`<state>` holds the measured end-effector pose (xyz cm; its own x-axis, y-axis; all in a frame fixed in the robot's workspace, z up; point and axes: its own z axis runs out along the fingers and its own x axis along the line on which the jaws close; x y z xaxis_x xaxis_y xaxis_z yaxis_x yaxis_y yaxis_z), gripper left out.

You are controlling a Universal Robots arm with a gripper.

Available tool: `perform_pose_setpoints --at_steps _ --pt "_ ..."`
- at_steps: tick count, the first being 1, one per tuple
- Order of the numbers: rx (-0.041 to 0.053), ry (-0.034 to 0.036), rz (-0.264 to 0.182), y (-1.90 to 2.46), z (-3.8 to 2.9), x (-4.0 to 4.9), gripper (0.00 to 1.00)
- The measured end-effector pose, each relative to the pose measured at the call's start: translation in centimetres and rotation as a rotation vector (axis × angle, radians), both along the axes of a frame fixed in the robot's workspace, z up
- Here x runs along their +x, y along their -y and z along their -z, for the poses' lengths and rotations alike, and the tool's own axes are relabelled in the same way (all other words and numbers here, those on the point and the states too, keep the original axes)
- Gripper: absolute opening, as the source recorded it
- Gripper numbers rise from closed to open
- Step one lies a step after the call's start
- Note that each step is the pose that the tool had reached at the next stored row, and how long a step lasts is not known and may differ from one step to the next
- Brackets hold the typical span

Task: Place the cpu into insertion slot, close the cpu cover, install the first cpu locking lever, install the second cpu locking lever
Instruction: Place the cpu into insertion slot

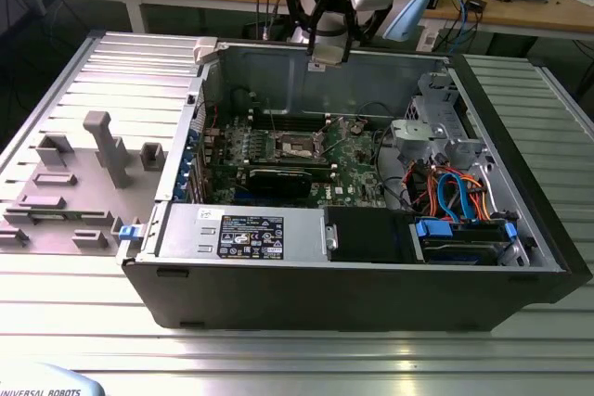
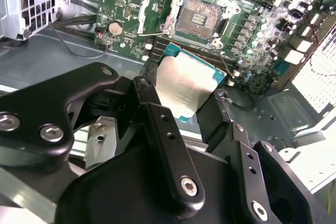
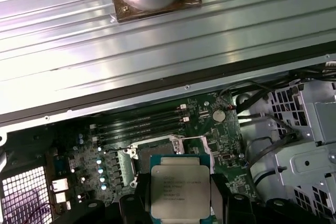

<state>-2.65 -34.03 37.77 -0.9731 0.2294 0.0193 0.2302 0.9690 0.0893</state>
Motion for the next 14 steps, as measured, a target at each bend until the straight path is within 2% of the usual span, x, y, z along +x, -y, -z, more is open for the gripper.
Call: perform_pose_setpoints --at_steps 5,14 --pt "0.0000 0.0000 0.032 0.00 0.00 0.00 0.54" --pt "-0.0001 0.0000 0.033 0.00 0.00 -0.01 0.54"
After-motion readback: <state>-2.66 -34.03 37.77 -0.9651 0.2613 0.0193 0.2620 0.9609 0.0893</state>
